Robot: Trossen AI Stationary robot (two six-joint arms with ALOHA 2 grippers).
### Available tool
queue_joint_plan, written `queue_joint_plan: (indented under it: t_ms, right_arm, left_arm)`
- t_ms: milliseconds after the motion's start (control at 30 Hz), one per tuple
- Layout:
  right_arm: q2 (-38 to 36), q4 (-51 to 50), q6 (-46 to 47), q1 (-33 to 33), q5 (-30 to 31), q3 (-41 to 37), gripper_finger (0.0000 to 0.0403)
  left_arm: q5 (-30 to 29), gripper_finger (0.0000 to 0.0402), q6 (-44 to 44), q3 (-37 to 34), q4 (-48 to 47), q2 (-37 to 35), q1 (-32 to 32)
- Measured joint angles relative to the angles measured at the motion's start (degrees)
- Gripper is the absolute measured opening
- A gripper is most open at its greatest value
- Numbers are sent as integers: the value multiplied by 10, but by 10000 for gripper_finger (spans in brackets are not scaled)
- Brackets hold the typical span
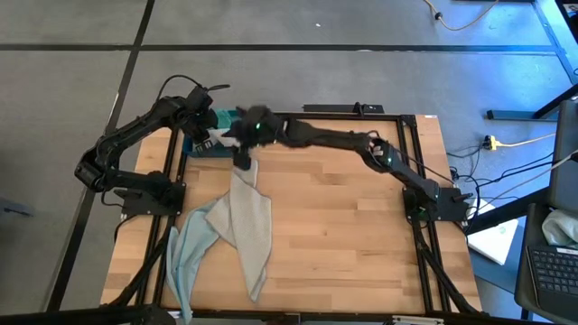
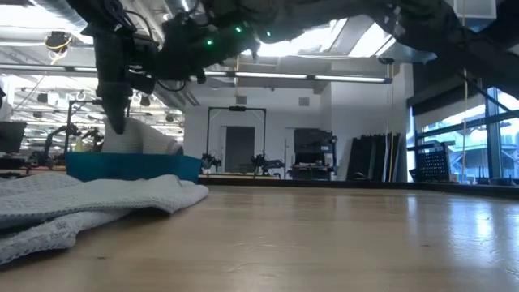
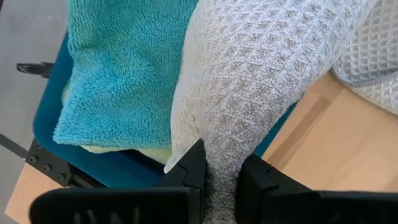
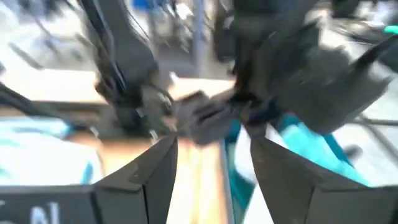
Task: Fold microfiber towels
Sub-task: Put the right gray towel into the blue bin
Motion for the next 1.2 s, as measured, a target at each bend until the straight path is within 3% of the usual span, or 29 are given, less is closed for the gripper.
queue_joint_plan:
  t_ms: [100, 233, 467, 633, 767, 833, 967, 1200]
  right_arm:
    - [3, -29, -30, 16, 108, 0, 221]
    - [4, -12, -13, -9, 123, -27, 245]
    - [27, 73, 102, -54, -35, -107, 261]
    - [26, 108, 42, -31, 35, -115, 261]
    - [30, 116, 47, -24, 39, -116, 261]
    - [30, 117, 35, -18, 17, -116, 261]
    - [31, 123, -1, 0, -105, -115, 260]
    - [87, 159, 36, -6, -78, -117, 218]
  left_arm:
    - [0, 41, 0, 0, 5, 0, 0]
    - [0, 41, 0, 0, 4, 0, 0]
    - [10, 41, -3, 0, 2, 0, 0]
    - [11, 41, -4, 0, 1, 0, 0]
    - [11, 41, -9, 0, -2, 0, 0]
    - [11, 41, -9, 0, -2, 0, 0]
    - [11, 41, -9, 0, -2, 0, 0]
    - [24, 41, -16, 0, -11, 0, -1]
